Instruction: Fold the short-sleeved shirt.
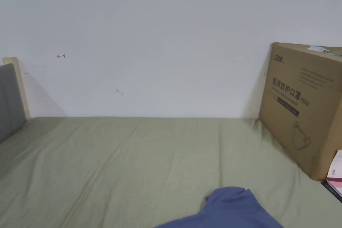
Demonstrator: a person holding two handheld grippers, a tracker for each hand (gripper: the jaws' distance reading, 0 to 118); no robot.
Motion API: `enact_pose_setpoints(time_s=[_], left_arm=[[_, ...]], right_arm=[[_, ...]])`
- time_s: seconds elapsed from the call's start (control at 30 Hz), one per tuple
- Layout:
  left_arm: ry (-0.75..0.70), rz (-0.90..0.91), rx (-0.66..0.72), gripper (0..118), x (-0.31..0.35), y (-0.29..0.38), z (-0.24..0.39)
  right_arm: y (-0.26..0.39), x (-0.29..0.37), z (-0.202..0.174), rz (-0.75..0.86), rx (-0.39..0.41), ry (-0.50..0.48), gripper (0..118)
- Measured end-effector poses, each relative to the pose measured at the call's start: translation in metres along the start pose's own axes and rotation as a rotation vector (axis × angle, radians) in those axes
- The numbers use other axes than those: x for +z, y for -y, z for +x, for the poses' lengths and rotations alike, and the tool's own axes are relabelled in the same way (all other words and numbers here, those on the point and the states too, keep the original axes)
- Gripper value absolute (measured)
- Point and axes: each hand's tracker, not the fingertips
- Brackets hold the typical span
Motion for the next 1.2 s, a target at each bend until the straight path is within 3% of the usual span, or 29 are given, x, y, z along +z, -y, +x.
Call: enact_pose_setpoints(time_s=[0.1, 0.13, 0.2, 0.23, 0.27, 0.4, 0.57, 0.63, 0.7, 0.73, 0.77, 0.8, 1.0, 1.2], left_arm=[[0.045, -0.012, 0.099, 16, 0.001, 0.000, -0.011], [0.054, -0.010, 0.114, 28, 0.002, -0.001, -0.013], [0.020, 0.010, 0.113, 82, 0.007, -0.001, -0.013], [0.006, 0.034, 0.106, 104, 0.011, -0.001, -0.012], [0.007, 0.047, 0.108, 111, 0.014, -0.001, -0.014], [0.075, 0.122, 0.213, 110, 0.036, -0.006, -0.016], [0.106, 0.250, 0.193, 110, 0.075, -0.026, 0.006], [0.106, 0.353, 0.159, 106, 0.093, -0.032, 0.022], [0.093, 0.480, 0.105, 74, 0.109, -0.031, 0.035], [0.079, 0.532, 0.070, 49, 0.114, -0.030, 0.041], [0.056, 0.562, 0.043, 18, 0.115, -0.030, 0.047], [0.034, 0.581, 0.023, 1, 0.116, -0.028, 0.052], [-0.005, 0.652, -0.015, 0, 0.119, -0.038, 0.059], [-0.061, 0.209, 0.097, 0, 0.034, -0.118, -0.002]], right_arm=[[-0.004, -0.001, -0.002, -0.013, -0.025, -0.011, 5], [-0.005, -0.002, -0.001, -0.019, -0.034, -0.005, 13], [-0.007, -0.001, -0.001, -0.033, -0.069, 0.004, 81], [-0.008, 0.000, -0.001, -0.037, -0.081, 0.008, 101], [-0.007, 0.002, -0.002, -0.030, -0.100, 0.010, 105], [-0.016, 0.019, -0.013, 0.027, -0.133, -0.022, 105], [-0.043, 0.060, -0.058, 0.228, -0.052, -0.052, 105], [-0.052, 0.079, -0.078, 0.325, -0.031, -0.100, 105], [-0.060, 0.093, -0.094, 0.417, -0.020, -0.178, 90], [-0.062, 0.101, -0.104, 0.481, -0.020, -0.209, 67], [-0.065, 0.105, -0.111, 0.521, -0.020, -0.253, 27], [-0.068, 0.108, -0.116, 0.548, -0.019, -0.292, 4], [-0.080, 0.104, -0.144, 0.646, 0.031, -0.372, 0], [-0.098, 0.070, -0.158, 0.535, 0.042, -0.415, 0]])
